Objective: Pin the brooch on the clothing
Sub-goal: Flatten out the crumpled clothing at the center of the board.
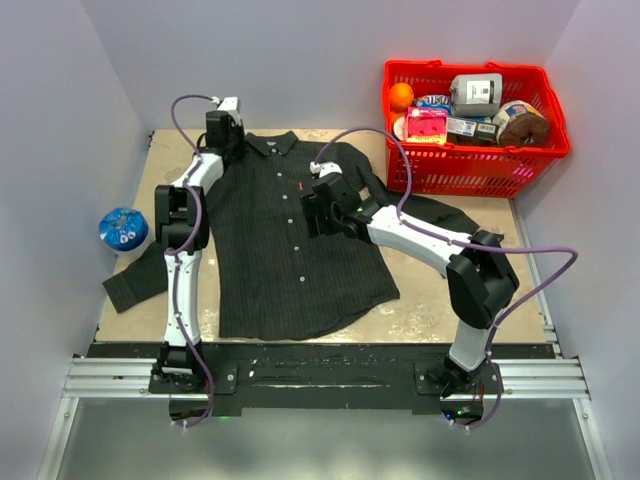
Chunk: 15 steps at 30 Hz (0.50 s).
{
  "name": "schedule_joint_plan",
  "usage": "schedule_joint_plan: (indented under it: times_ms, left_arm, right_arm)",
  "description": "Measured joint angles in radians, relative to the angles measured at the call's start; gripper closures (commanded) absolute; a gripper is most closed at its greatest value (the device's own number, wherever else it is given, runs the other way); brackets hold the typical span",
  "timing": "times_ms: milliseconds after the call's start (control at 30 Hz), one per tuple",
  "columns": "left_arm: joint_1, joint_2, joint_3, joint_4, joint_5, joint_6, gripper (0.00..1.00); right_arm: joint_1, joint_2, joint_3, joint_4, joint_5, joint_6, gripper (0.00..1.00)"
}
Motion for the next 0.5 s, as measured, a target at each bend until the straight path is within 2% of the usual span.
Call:
schedule_joint_plan:
  times_ms: [233,267,300,367,400,500]
  left_arm:
    - [0.029,0.071,0.058,0.077,0.004,-0.023,1.00]
    - [0.033,0.079,0.068,0.084,0.010,-0.028,0.95]
    - [0.036,0.085,0.074,0.088,0.014,-0.030,0.75]
    - [0.040,0.090,0.077,0.100,0.026,-0.029,0.55]
    - [0.041,0.090,0.077,0.103,0.032,-0.032,0.39]
    - [0.042,0.078,0.060,0.130,0.054,-0.026,0.26]
  right_arm:
    - [0.000,0.036,0.031,-0.086,0.053,-0.002,0.21]
    - [0.000,0.035,0.035,-0.093,0.063,-0.002,0.21]
    - [0.000,0.035,0.037,-0.096,0.067,-0.002,0.21]
    - [0.000,0.035,0.038,-0.100,0.071,-0.002,0.21]
    - [0.000,0.035,0.038,-0.103,0.071,-0.002,0.21]
    - [0.000,0.034,0.038,-0.110,0.070,-0.002,0.19]
